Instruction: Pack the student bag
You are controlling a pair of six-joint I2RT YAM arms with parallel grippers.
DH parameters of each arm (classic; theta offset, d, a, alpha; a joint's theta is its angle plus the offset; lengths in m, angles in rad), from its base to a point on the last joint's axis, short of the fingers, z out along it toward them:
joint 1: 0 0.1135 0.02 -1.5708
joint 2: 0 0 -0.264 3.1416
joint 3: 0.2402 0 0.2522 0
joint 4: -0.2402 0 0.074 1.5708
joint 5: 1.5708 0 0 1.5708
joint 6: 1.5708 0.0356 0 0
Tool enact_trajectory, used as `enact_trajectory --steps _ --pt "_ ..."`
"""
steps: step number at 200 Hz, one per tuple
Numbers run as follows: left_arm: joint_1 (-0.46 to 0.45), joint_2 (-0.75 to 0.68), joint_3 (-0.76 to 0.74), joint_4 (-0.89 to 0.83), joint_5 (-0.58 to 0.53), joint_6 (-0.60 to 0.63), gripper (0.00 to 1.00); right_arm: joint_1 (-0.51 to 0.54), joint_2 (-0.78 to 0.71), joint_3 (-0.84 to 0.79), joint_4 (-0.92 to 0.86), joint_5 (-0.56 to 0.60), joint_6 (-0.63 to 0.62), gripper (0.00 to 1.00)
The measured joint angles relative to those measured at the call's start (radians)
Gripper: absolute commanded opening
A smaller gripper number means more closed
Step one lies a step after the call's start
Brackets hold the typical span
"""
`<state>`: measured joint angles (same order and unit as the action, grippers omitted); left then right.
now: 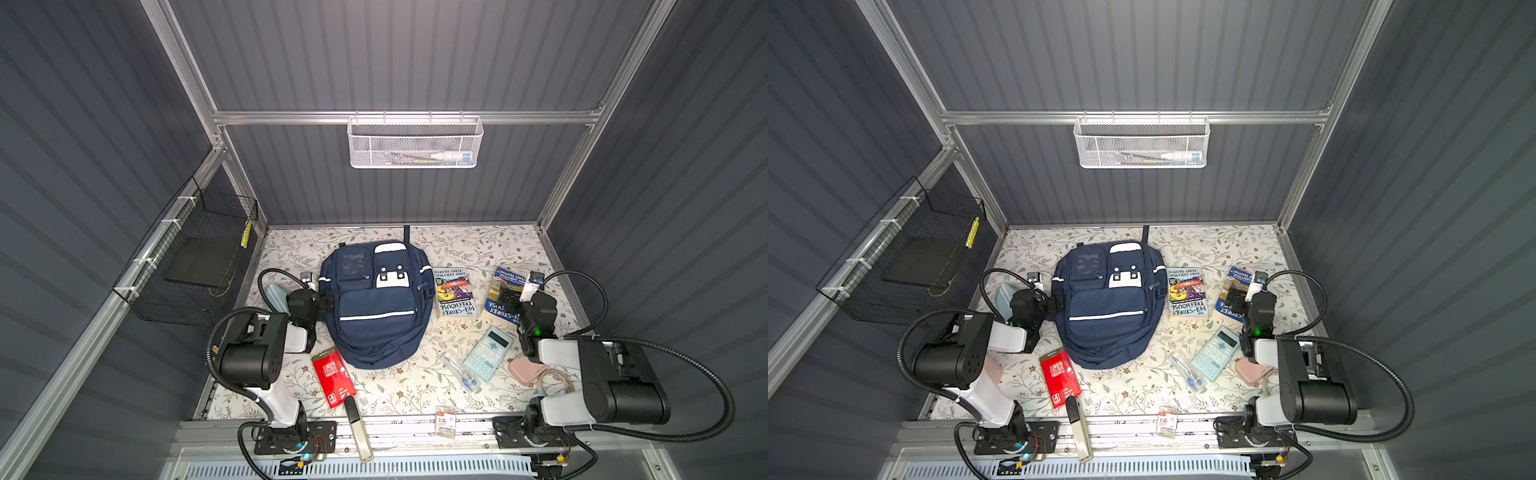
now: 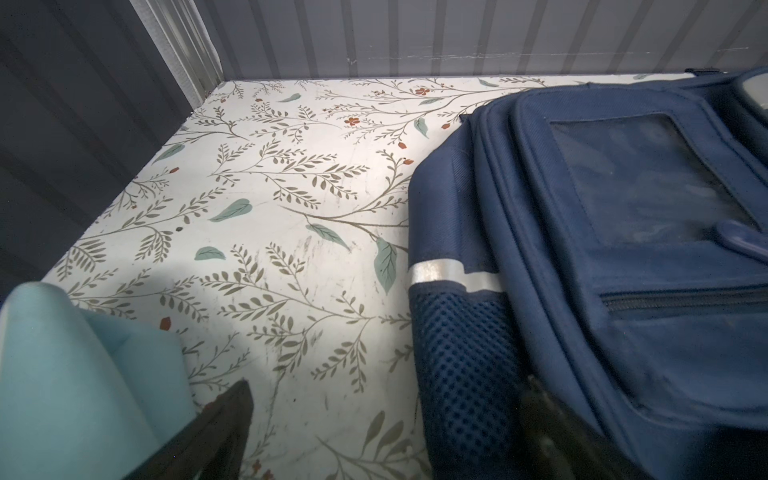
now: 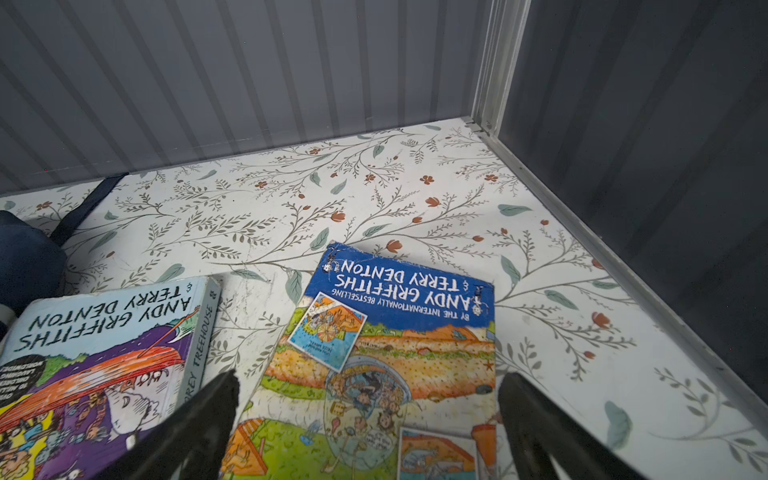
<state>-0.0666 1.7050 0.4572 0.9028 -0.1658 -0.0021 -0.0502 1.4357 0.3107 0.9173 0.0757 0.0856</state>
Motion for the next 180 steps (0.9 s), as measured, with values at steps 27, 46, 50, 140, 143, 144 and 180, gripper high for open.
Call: enact_trajectory --steps 27,46,50,140,143,144,180 --pt "0.0 0.0 0.0 0.0 0.0 0.0 1.0 0.0 0.0 0.0 0.0 0.0 0.0 0.99" --pt "0.0 0.001 0.0 0.001 0.0 0.0 1.0 0.0 0.0 0.0 0.0 0.0 0.0 0.99" --pt "0.0 0.001 0.0 0.0 0.0 0.0 1.0 0.0 0.0 0.0 0.0 0.0 0.0 0.99" --pt "-0.002 -0.249 0.024 -0.218 -0.018 -0.045 1.0 0.043 -0.251 0.098 -0.298 -0.062 -0.003 0.99" --pt "-0.003 -0.267 0.029 -0.231 -0.015 -0.058 1.0 0.045 -0.264 0.111 -0.315 -0.071 0.004 0.99" --pt "-0.003 -0.272 0.03 -0.234 -0.014 -0.061 1.0 0.046 -0.267 0.114 -0.319 -0.072 0.005 0.99" --pt "-0.015 -0.373 0.092 -0.377 0.044 -0.222 1.0 0.162 -0.305 0.248 -0.504 -0.114 0.093 0.99"
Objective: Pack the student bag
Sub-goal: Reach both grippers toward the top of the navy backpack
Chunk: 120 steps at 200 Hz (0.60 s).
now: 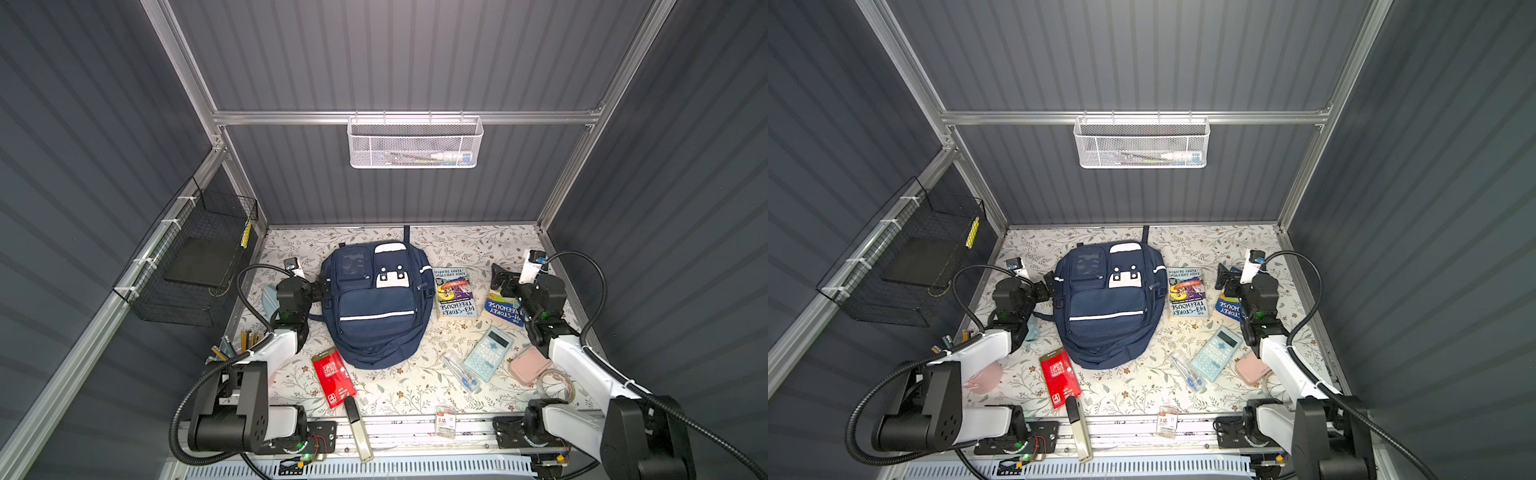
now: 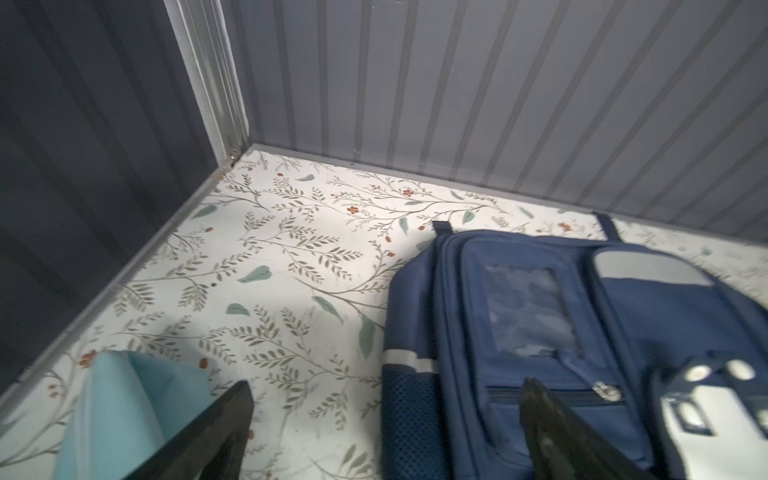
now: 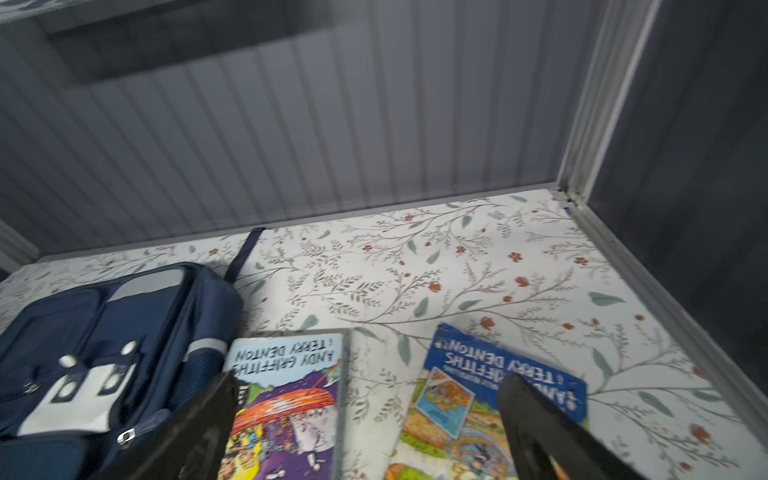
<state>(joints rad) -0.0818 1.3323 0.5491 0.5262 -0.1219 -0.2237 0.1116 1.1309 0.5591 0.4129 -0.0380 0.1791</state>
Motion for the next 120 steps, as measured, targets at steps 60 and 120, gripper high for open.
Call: enact_trajectory --steps 60,120 --pt "-0.217 0.162 0.186 -0.244 0.013 -0.185 0.96 0.289 0.469 0.519 -0.341 -0.056 0.076 0.96" --pt "-0.218 0.378 0.294 -0.327 -0.041 -0.224 0.76 0.341 0.94 0.969 -0.579 -0.079 0.092 0.68"
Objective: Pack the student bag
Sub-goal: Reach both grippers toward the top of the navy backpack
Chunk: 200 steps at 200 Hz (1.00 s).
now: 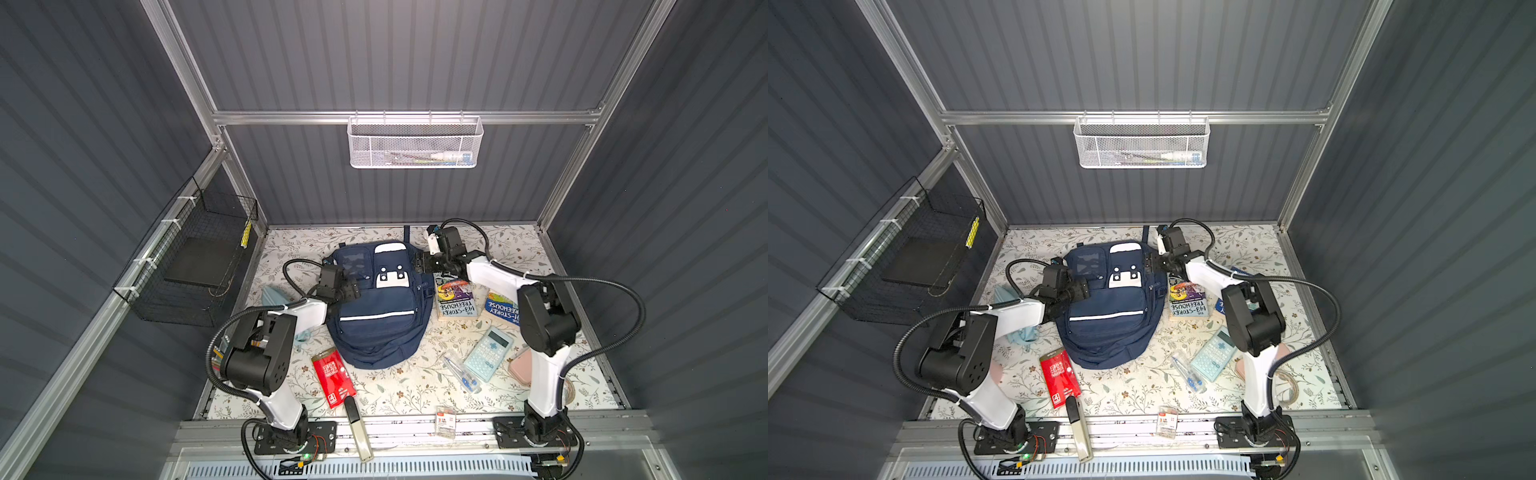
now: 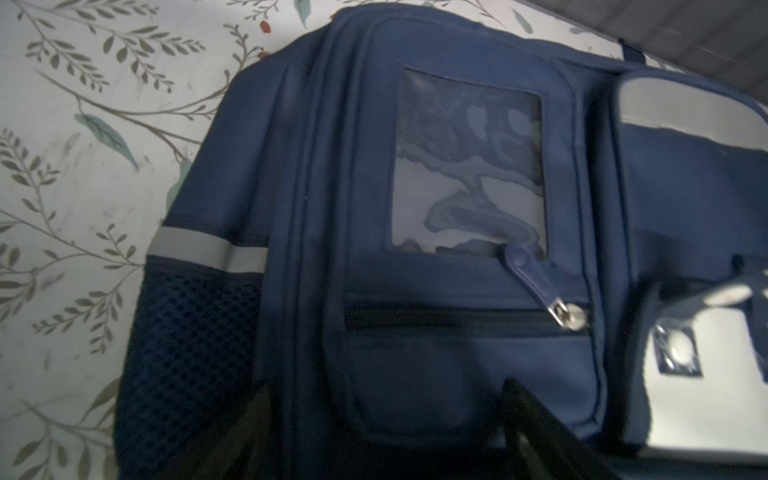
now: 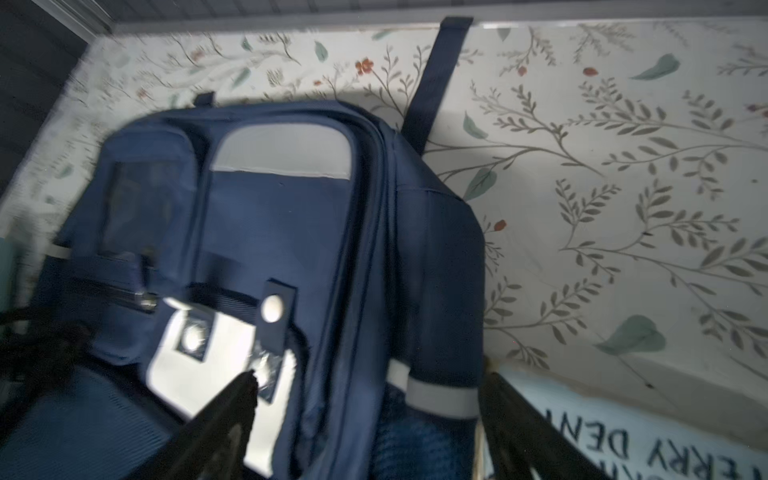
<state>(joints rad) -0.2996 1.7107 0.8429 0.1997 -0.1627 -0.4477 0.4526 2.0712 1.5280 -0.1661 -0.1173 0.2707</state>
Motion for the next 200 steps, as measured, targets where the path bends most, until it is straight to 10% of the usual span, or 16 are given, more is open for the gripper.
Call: enact_trajectory --steps 22,63,117,169,200 --pt "0.002 0.058 0.041 0.009 -0.011 -0.003 0.64 -0.003 0.087 0.084 -0.07 0.015 -0.006 0.34" --pt "0.013 0.224 0.215 0.035 -0.013 0.01 0.51 -0.026 0.101 0.089 -0.086 0.035 0.013 0.12" --pt "0.019 0.447 0.57 -0.051 0.001 0.053 0.53 -0.027 -0.025 -0.111 -0.019 -0.002 0.051 0.15" --pt "0.019 0.48 0.72 -0.158 0.038 0.075 0.82 0.018 -0.11 -0.196 -0.033 -0.044 -0.016 0.54" --pt "0.017 0.361 0.658 -0.201 0.071 0.077 0.85 0.018 -0.203 -0.201 -0.08 -0.029 -0.165 0.6"
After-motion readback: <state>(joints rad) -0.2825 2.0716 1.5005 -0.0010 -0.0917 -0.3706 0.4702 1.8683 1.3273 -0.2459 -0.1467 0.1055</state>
